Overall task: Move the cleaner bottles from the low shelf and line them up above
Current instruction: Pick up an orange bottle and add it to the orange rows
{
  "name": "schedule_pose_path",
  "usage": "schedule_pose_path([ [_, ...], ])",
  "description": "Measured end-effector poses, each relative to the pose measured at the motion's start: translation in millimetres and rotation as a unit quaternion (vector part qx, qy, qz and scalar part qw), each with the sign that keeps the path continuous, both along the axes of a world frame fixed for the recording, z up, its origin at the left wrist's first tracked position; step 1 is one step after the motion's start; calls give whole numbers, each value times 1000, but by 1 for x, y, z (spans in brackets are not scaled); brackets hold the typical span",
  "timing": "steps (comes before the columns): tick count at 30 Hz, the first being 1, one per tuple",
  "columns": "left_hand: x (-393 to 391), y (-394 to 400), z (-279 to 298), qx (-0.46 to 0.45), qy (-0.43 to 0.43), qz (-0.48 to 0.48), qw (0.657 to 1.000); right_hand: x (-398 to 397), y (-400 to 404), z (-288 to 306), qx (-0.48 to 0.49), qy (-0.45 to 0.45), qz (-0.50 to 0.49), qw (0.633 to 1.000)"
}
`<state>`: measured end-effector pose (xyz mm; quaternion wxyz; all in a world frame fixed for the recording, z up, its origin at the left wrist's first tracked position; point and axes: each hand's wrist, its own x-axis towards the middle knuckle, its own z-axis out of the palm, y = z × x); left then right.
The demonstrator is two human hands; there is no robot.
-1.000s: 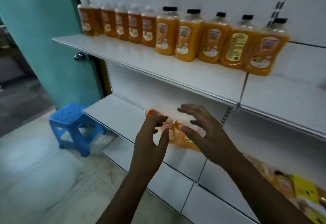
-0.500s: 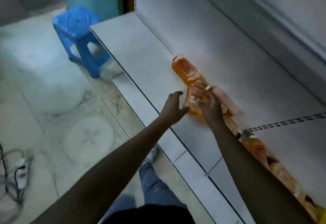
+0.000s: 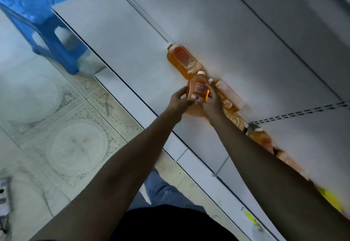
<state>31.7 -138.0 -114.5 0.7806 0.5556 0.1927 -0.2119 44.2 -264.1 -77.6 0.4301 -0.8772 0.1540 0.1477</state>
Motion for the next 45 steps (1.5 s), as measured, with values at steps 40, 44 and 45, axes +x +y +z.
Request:
schedule_pose_path([
  [40,-214,-1,435,229,-607,58,759,-228,-5,493,-86,-551,211,803],
  [44,-206,50,420,198,-611,68,764,-198,16,494,-80,-505,332,792],
  [45,-202,65,417,197,-608,71,766,-189,28,493,-78,-497,354,788],
])
